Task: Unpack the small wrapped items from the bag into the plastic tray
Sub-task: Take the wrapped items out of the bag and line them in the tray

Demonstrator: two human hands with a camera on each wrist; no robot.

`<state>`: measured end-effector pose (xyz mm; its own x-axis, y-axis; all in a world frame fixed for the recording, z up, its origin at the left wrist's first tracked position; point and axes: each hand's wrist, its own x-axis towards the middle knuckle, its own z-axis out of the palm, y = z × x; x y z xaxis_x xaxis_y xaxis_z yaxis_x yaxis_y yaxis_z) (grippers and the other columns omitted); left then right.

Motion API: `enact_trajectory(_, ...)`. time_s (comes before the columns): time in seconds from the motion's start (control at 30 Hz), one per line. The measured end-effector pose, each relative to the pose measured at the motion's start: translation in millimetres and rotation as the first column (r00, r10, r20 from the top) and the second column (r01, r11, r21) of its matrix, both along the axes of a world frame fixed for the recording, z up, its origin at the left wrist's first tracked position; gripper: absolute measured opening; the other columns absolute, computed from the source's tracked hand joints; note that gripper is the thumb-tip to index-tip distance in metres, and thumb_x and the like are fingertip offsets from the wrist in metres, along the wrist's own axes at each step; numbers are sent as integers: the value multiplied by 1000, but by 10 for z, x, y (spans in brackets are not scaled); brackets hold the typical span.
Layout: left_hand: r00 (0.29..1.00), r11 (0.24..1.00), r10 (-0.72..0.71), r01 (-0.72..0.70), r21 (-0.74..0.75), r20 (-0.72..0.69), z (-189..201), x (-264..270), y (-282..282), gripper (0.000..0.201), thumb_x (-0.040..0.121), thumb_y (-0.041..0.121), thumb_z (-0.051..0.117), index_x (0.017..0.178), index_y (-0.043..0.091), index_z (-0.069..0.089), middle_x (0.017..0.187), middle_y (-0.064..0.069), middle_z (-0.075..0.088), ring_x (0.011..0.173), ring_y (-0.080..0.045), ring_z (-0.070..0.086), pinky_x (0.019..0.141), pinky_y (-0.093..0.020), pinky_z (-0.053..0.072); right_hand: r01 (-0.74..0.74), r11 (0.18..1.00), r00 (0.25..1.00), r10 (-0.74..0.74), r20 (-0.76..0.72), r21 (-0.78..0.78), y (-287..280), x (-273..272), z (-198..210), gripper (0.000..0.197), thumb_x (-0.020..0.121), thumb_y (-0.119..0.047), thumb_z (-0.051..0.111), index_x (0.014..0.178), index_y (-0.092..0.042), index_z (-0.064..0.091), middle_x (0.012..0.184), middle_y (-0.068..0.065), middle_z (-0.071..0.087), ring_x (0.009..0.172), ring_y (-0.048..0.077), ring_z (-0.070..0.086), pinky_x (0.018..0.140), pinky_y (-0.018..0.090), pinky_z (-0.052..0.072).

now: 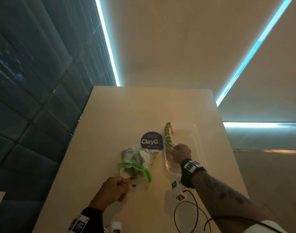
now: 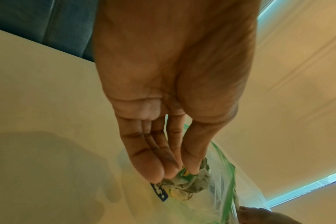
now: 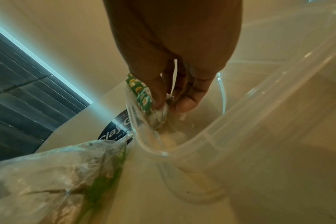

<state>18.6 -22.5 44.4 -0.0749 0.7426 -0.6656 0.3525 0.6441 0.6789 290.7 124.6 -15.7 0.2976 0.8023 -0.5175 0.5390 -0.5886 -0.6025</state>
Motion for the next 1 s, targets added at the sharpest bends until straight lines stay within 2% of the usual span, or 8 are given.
enact_trajectory(0.3, 1000, 1000, -5, 5, -21, 1, -23, -41, -18, 7, 83, 6, 70, 89, 9, 71, 63, -7, 64, 56, -18, 58, 57, -29, 54, 50, 999, 998, -50, -31, -8, 12, -14, -26, 25, 78, -30, 78, 93, -14, 65, 101, 8, 68, 93, 25, 64, 88, 42, 55)
enact_trajectory(0.4, 1000, 1000, -12, 12, -10, -5, -4, -39, -24, 8, 83, 3, 68, 89, 7, 71, 61, -7, 64, 53, -17, 58, 56, -29, 53, 46, 999, 999, -46, -16, 19, 52, -23, -29, 24, 79, -32, 77, 88, -16, 62, 99, 7, 67, 92, 23, 62, 84, 37, 54)
enact_trajectory(0.5, 1000, 1000, -9, 9, -4, -12, -9, -46, -26, 9, 84, 2, 66, 88, 8, 72, 58, -6, 64, 52, -17, 58, 55, -29, 53, 67, 996, 997, -66, -26, 58, 94, -33, -35, 24, 80, -35, 76, 86, -18, 59, 99, 7, 68, 91, 24, 62, 84, 39, 55)
enact_trajectory(0.63, 1000, 1000, 5, -5, -2, 5, -33, -60, -32, 5, 84, 5, 68, 87, 8, 71, 58, -6, 63, 54, -17, 58, 57, -30, 54, 94, 993, 995, -91, -40, 73, 104, -49, -36, 35, 76, -37, 79, 94, -17, 57, 100, 5, 63, 95, 25, 61, 88, 43, 54)
enact_trajectory(0.7, 1000, 1000, 10, -10, -1, 14, -47, -52, -31, 5, 83, 6, 70, 88, 7, 71, 59, -6, 64, 54, -16, 59, 58, -31, 54, 120, 990, 992, -117, -52, 67, 91, -52, -36, 43, 73, -34, 82, 100, -15, 54, 101, 5, 58, 97, 25, 59, 87, 41, 53)
enact_trajectory(0.77, 1000, 1000, 10, -11, 2, 23, -57, -36, -28, 5, 83, 6, 71, 89, 7, 70, 60, -6, 64, 55, -16, 59, 58, -31, 54, 143, 987, 988, -139, -62, 67, 75, -47, -34, 47, 71, -31, 84, 99, -15, 50, 103, 6, 55, 98, 25, 57, 83, 39, 52)
enact_trajectory(0.87, 999, 1000, 4, -4, 1, 38, -54, -19, -31, 6, 84, 6, 70, 89, 7, 69, 62, -7, 65, 54, -16, 59, 58, -31, 53, 130, 989, 991, -127, -48, 70, 53, -39, -26, 41, 73, -27, 82, 95, -15, 50, 102, 7, 55, 95, 25, 56, 80, 36, 50)
enact_trajectory(1.0, 999, 1000, -1, 1, -3, 45, -44, -15, -27, 5, 84, 6, 70, 88, 8, 69, 61, -7, 65, 54, -17, 59, 58, -31, 53, 104, 991, 994, -100, -52, 80, 26, -33, -8, 32, 77, -25, 79, 86, -16, 49, 90, 5, 56, 93, 27, 57, 84, 39, 52)
